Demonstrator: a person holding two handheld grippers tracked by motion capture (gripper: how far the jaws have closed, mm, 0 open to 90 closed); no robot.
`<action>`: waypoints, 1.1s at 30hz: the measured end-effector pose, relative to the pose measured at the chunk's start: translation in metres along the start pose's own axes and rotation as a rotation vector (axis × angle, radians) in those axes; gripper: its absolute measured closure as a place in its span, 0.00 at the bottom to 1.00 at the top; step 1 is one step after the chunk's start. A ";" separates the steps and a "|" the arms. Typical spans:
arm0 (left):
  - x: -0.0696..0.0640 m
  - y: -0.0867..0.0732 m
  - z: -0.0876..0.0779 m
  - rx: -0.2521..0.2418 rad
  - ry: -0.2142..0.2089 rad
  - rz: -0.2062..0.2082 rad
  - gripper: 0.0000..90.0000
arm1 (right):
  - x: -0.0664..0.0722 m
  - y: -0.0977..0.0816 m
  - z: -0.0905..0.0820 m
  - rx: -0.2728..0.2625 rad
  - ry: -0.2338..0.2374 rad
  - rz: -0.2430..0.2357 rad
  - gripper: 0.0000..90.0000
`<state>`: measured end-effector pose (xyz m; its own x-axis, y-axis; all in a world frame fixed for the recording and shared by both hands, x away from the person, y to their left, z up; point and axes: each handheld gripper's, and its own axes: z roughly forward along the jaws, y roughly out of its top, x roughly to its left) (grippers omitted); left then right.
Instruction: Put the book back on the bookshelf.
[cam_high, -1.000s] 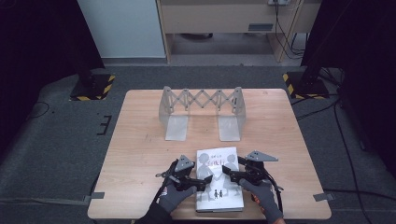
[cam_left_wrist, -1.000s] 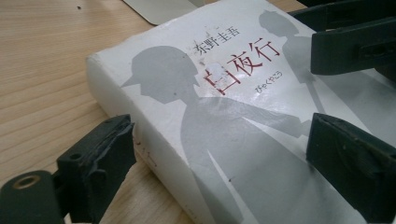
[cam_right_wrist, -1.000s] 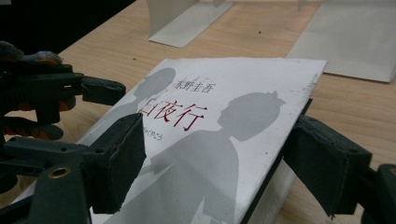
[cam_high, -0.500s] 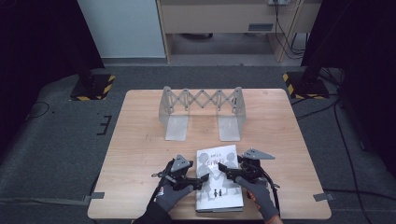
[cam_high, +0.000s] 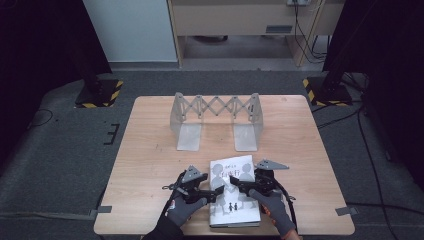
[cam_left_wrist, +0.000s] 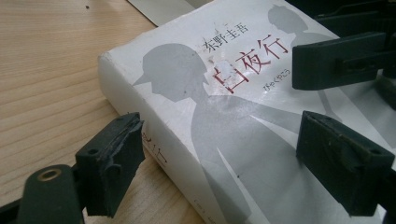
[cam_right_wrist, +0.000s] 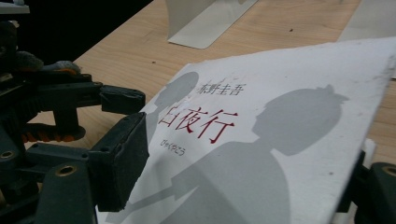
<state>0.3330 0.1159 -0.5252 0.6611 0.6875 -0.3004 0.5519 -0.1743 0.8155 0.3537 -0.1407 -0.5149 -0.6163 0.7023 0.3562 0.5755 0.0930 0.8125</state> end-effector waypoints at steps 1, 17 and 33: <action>0.000 0.000 0.000 -0.001 -0.001 -0.001 0.16 | 0.001 0.000 0.001 0.005 0.002 -0.003 0.27; 0.001 -0.001 0.001 -0.003 -0.004 -0.017 0.14 | -0.002 0.004 -0.001 0.018 -0.013 0.087 0.52; 0.002 -0.002 0.003 -0.014 -0.017 -0.030 0.14 | 0.003 0.006 0.003 0.025 -0.018 0.052 0.42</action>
<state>0.3346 0.1154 -0.5282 0.6530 0.6804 -0.3328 0.5645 -0.1441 0.8128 0.3572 -0.1358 -0.5104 -0.5754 0.7192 0.3894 0.6200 0.0730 0.7812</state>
